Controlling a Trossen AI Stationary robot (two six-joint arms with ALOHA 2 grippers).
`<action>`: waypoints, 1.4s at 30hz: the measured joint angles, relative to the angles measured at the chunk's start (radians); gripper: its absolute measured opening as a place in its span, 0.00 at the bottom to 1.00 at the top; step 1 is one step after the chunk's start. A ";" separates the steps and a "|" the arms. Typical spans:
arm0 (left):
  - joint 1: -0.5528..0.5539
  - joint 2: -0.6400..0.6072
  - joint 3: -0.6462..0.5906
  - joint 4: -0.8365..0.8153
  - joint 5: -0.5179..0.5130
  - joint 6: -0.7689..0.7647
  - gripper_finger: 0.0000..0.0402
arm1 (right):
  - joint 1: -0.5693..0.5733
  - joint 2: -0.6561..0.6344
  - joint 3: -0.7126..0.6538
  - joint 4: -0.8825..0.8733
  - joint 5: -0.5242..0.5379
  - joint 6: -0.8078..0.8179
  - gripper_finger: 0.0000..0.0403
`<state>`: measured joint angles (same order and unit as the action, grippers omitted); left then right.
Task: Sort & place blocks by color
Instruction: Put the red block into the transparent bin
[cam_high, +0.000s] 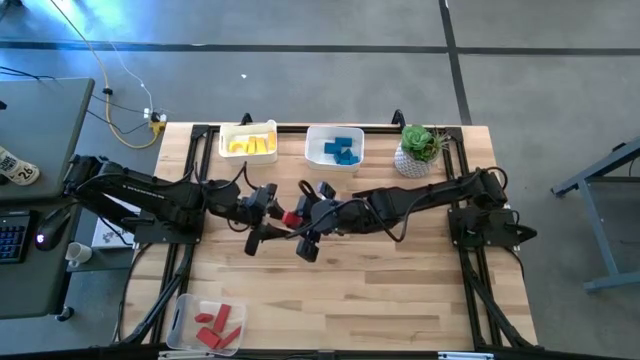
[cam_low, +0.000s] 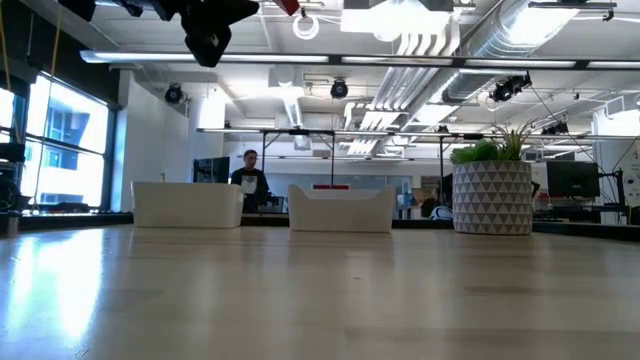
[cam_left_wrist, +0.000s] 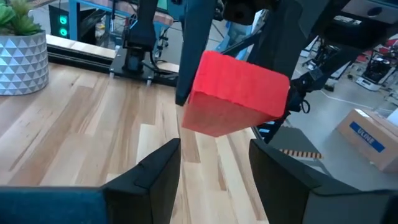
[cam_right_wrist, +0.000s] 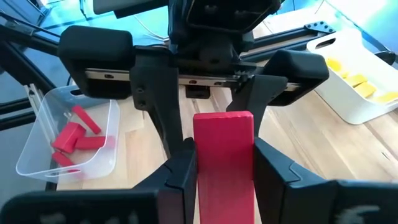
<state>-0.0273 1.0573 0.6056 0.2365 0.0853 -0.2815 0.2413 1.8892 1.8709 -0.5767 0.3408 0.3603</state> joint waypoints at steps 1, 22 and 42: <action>0.000 0.000 0.000 0.000 -0.002 -0.001 0.45 | 0.000 0.000 0.000 0.001 0.000 0.000 0.23; -0.001 0.000 -0.001 0.067 0.000 0.025 0.56 | -0.002 0.000 0.000 0.022 0.044 0.032 0.23; 0.000 -0.001 0.000 0.125 -0.065 0.058 0.56 | 0.002 0.011 0.000 0.105 0.048 0.087 0.23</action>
<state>-0.0273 1.0565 0.6056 0.3614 0.0201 -0.2237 0.2428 1.9003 1.8709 -0.4717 0.3893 0.4477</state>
